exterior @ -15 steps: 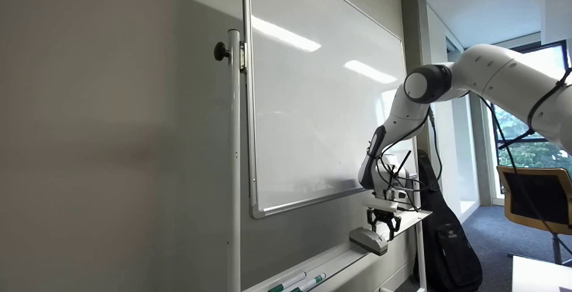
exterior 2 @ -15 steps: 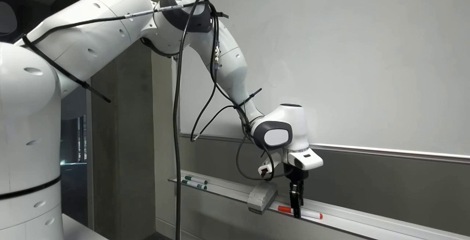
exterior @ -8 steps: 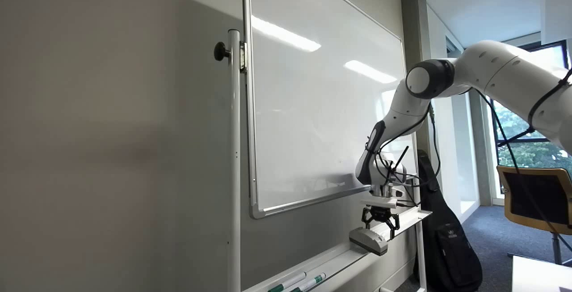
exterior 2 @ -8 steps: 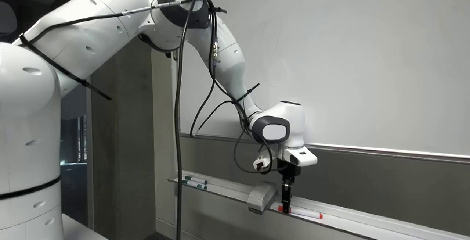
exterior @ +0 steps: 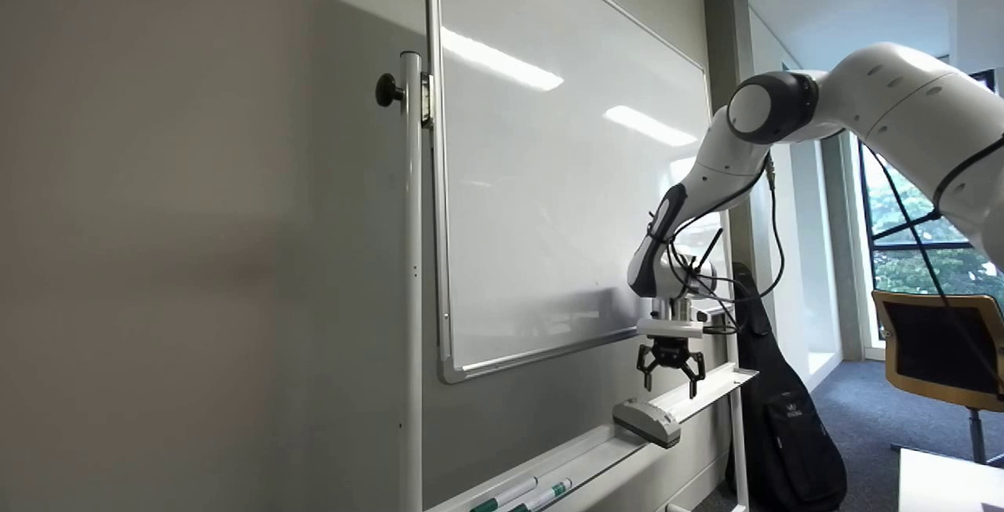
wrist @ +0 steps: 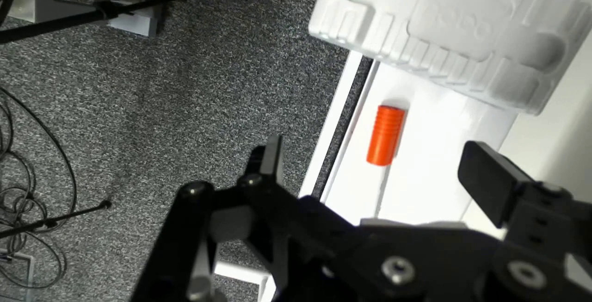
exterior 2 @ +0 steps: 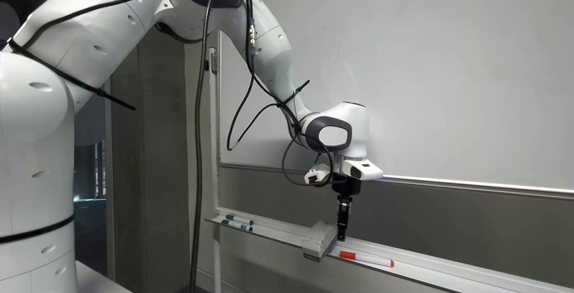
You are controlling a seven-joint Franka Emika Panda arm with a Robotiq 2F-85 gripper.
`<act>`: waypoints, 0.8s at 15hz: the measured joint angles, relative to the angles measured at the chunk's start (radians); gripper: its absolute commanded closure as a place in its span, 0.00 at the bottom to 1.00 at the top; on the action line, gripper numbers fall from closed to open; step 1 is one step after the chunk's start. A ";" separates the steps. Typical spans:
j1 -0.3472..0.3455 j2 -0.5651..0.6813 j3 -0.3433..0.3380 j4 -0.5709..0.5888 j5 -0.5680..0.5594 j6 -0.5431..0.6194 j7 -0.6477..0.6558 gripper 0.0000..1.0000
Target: Move the marker to the right
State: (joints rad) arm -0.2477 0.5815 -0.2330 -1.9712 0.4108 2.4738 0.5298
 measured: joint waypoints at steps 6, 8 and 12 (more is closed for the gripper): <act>0.002 -0.136 0.042 -0.099 -0.027 -0.167 -0.234 0.00; 0.003 -0.160 0.057 -0.123 -0.049 -0.218 -0.304 0.00; 0.018 -0.167 0.071 -0.132 -0.124 -0.310 -0.420 0.00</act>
State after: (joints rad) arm -0.2302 0.4149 -0.1621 -2.1037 0.2865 2.1639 0.1102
